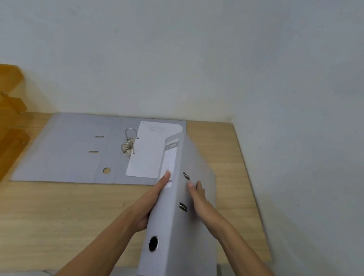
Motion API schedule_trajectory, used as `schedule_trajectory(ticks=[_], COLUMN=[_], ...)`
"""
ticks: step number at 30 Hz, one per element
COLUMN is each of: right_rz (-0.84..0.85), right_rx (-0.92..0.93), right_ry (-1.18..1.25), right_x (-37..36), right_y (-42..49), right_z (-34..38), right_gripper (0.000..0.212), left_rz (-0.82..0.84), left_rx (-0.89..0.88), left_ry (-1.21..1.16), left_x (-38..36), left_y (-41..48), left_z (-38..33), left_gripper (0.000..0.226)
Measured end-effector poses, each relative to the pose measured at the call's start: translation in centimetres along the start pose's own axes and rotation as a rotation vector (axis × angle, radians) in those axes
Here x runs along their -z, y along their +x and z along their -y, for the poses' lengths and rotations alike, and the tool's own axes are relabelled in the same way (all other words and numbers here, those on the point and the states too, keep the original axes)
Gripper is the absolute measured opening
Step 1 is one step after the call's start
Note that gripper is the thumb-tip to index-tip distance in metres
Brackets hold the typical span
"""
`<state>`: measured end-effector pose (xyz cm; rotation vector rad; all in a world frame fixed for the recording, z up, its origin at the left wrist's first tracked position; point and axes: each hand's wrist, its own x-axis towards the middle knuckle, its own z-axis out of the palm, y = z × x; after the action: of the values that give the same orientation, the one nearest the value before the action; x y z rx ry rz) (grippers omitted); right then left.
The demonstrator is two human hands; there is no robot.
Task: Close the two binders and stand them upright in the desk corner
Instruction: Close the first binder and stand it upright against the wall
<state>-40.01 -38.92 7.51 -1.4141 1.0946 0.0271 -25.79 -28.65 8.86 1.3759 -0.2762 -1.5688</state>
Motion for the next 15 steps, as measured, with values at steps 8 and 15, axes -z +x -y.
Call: schedule_trajectory(ticks=[8, 15], right_rz=[0.008, -0.107], right_rx=[0.161, 0.407], right_ry=[0.220, 0.133], right_x=[3.6, 7.0], right_y=[-2.5, -4.4], right_z=[3.7, 8.0], right_gripper=[0.119, 0.087], left_rz=[0.154, 0.308], left_rx=[-0.092, -0.305], left_ry=[0.075, 0.185], left_x=[-4.7, -5.8], left_y=[0.4, 1.4], left_z=[-3.6, -8.7], left_gripper=[0.057, 0.054])
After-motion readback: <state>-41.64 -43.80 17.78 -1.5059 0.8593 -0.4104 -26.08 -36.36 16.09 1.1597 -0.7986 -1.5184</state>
